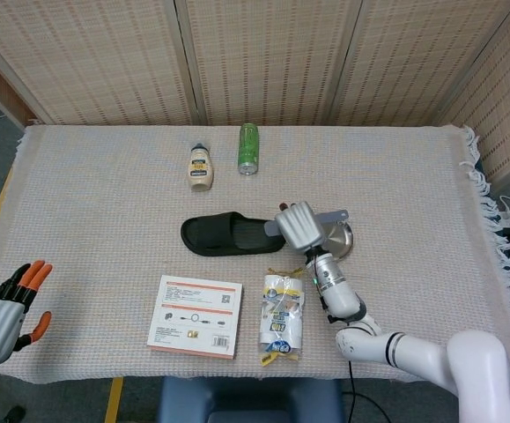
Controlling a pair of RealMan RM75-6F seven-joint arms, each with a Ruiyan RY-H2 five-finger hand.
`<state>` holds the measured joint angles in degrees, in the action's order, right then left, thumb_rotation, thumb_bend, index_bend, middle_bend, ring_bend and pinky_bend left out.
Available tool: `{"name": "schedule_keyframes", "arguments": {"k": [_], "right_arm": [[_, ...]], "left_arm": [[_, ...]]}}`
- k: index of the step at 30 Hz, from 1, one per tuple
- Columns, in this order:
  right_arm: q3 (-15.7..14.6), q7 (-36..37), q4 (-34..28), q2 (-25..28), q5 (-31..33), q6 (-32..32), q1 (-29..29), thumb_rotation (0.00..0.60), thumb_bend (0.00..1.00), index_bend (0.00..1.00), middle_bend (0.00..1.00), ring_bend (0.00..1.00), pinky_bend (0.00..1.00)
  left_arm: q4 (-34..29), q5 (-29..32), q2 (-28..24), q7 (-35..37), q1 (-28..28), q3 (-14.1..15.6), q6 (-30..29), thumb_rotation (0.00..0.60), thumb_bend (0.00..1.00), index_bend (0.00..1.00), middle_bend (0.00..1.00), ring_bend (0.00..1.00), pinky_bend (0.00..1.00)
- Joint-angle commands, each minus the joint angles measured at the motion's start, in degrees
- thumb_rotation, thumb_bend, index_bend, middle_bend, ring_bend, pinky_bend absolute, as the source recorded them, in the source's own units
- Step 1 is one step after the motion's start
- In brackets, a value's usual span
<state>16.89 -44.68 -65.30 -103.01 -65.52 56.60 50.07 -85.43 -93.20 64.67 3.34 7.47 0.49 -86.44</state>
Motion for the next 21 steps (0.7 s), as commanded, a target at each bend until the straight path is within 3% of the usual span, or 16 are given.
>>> {"name": "schedule_keyframes", "arguments": {"k": [1, 10, 21], "right_arm": [[0.5, -3.4, 1.8, -2.6, 2.4, -1.0, 2.2, 0.6, 0.39, 0.88, 0.71, 0.64, 0.88], [0.5, -6.2, 8.7, -8.2, 5.3, -2.0, 5.3, 0.6, 0.39, 0.88, 0.71, 0.64, 0.88], [-0.1, -9.0, 9.7, -8.5, 6.7, -1.8, 6.2, 0.6, 0.39, 0.88, 0.71, 0.64, 0.88]], "left_arm": [[0.1, -0.2, -0.2, 0.6, 0.1, 0.1, 0.2, 0.6, 0.46, 0.0, 0.0, 0.0, 0.19], [0.3, -0.3, -0.8, 2.8, 0.2, 0.2, 0.1, 0.6, 0.46, 0.0, 0.0, 0.0, 0.19], [0.7, -0.2, -1.2, 4.5, 0.4, 0.3, 0.5, 0.6, 0.46, 0.0, 0.0, 0.0, 0.19]]}}
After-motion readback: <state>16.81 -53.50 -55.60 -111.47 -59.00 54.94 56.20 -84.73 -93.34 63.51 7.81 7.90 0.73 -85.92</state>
